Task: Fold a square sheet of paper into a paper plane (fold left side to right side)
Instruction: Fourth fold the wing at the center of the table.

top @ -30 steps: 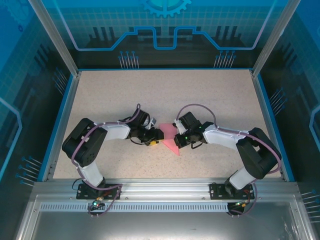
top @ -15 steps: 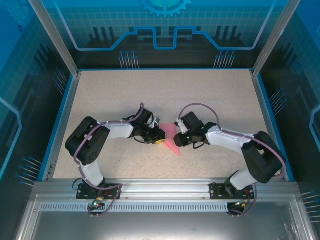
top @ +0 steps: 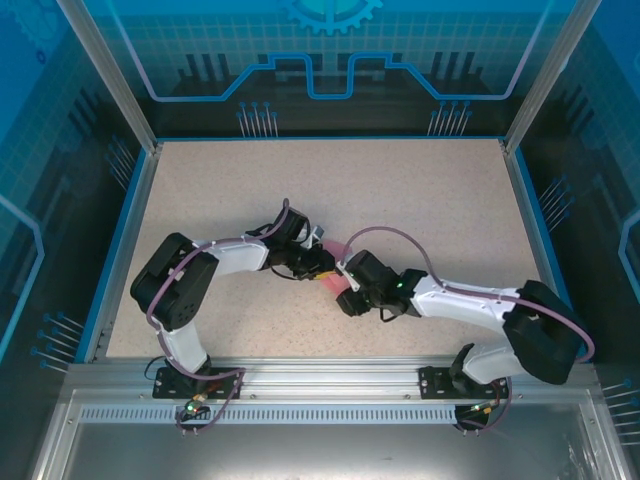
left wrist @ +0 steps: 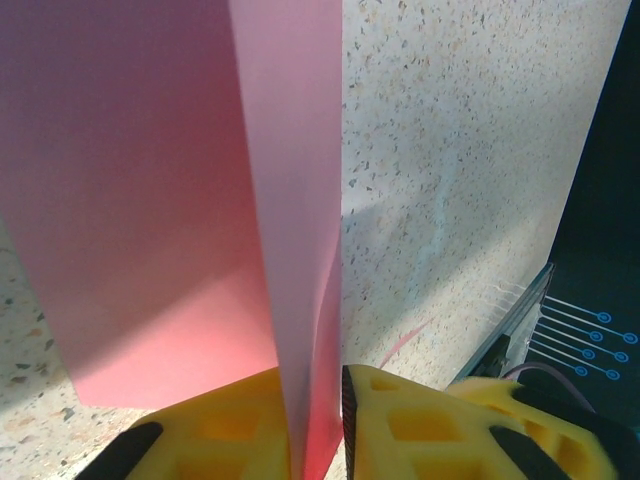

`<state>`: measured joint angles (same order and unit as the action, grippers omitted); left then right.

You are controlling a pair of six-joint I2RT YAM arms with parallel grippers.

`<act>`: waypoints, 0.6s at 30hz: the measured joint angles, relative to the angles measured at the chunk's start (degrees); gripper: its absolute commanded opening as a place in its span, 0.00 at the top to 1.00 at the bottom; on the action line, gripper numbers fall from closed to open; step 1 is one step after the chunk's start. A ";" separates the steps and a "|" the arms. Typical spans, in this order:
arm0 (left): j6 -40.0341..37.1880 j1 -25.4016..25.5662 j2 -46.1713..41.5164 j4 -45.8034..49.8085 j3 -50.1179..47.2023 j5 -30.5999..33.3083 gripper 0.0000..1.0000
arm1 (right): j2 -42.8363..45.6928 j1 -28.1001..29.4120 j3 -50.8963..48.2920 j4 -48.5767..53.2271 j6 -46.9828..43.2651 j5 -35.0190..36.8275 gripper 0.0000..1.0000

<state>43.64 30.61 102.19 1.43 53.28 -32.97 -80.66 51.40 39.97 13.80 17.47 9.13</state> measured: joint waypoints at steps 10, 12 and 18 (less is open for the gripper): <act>0.00 0.00 -0.02 1.95 1.05 -0.07 0.84 | -6.64 0.87 2.14 -1.64 -0.46 3.15 0.50; 0.00 0.00 -0.02 2.49 1.33 -0.07 0.84 | -7.02 0.87 2.14 -1.79 -0.46 3.61 0.51; 0.00 0.00 -0.04 3.26 1.77 -0.04 0.82 | -7.82 0.87 2.14 -1.86 -0.61 4.39 0.58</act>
<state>43.64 30.61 102.15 4.69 55.05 -33.01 -88.49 52.27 42.11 11.94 16.86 13.52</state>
